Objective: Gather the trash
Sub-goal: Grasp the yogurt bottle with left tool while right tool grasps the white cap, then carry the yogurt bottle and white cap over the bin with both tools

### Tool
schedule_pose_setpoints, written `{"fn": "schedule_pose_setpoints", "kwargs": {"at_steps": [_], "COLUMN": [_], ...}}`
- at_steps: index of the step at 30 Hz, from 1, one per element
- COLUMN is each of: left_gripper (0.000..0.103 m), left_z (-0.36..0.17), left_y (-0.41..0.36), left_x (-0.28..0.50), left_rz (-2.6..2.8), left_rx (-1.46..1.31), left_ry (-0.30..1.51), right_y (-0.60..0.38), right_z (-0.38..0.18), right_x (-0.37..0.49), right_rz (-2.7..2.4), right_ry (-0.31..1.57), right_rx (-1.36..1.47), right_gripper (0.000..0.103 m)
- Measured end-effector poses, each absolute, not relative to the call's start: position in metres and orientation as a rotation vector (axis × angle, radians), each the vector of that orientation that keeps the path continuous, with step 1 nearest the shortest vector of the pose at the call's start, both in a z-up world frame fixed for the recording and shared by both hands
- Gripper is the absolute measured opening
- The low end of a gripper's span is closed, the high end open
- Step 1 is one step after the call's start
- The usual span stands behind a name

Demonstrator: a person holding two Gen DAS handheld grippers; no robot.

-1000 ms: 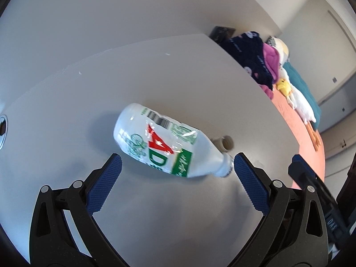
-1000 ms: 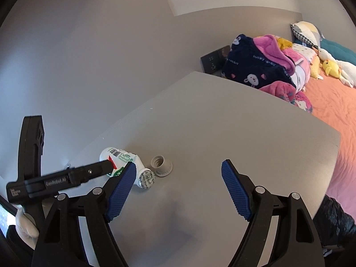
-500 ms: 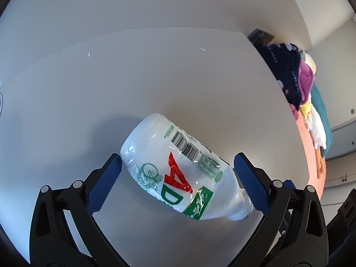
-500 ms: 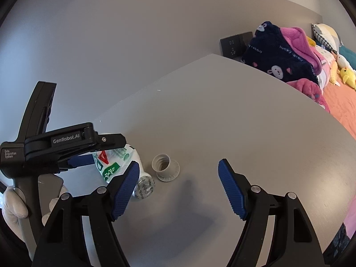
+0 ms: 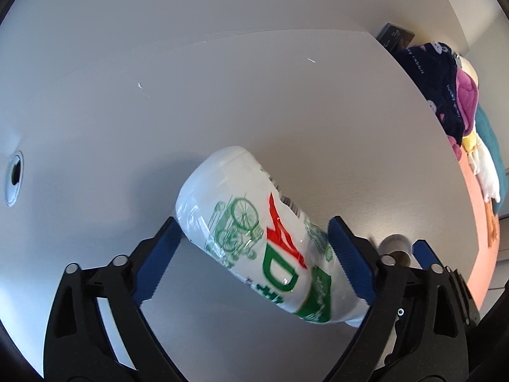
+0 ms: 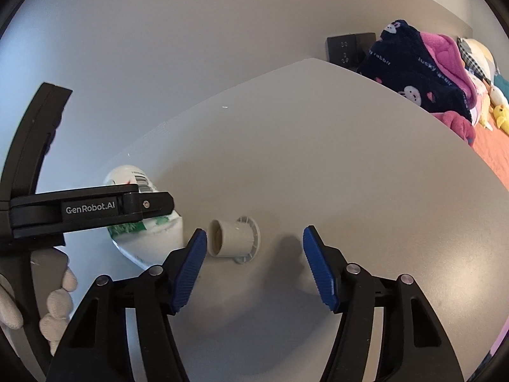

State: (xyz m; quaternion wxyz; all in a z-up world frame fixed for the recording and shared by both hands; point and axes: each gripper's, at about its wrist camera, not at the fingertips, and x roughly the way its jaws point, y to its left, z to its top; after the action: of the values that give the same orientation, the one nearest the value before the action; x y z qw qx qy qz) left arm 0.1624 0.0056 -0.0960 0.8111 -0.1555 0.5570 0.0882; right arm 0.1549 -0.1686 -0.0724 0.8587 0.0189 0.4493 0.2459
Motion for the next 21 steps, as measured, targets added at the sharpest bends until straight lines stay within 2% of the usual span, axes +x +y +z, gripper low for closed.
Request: {"fn": "schedule_pose_setpoints", "kwargs": {"at_steps": [6, 8, 9, 10, 11, 13, 21], "left_gripper": [0.061, 0.060, 0.058, 0.056, 0.054, 0.043, 0.042], "left_z": [-0.091, -0.091, -0.091, -0.091, -0.090, -0.089, -0.085], "left_y": [0.019, 0.022, 0.021, 0.023, 0.025, 0.028, 0.023], "left_x": [0.155, 0.153, 0.152, 0.149, 0.147, 0.143, 0.130], "left_rz": [0.190, 0.176, 0.172, 0.163, 0.154, 0.124, 0.021], "left_rx": [-0.326, -0.335, -0.338, -0.349, -0.357, -0.388, -0.404], "left_ry": [1.178, 1.170, 1.165, 1.158, 1.154, 1.147, 1.137], "right_y": [-0.160, -0.157, -0.157, -0.156, -0.157, -0.158, -0.173], "right_z": [-0.076, -0.076, -0.076, -0.076, -0.076, -0.076, -0.060], "right_x": [0.158, 0.159, 0.159, 0.160, 0.160, 0.160, 0.146], "right_rz": [0.520, 0.521, 0.520, 0.518, 0.516, 0.511, 0.503], "right_ry": [0.936, 0.937, 0.939, 0.943, 0.948, 0.953, 0.935], "right_rx": [0.002, -0.010, -0.013, -0.013, -0.007, 0.005, 0.056], "right_gripper": [0.056, 0.046, 0.034, 0.029, 0.029, 0.029, 0.029]}}
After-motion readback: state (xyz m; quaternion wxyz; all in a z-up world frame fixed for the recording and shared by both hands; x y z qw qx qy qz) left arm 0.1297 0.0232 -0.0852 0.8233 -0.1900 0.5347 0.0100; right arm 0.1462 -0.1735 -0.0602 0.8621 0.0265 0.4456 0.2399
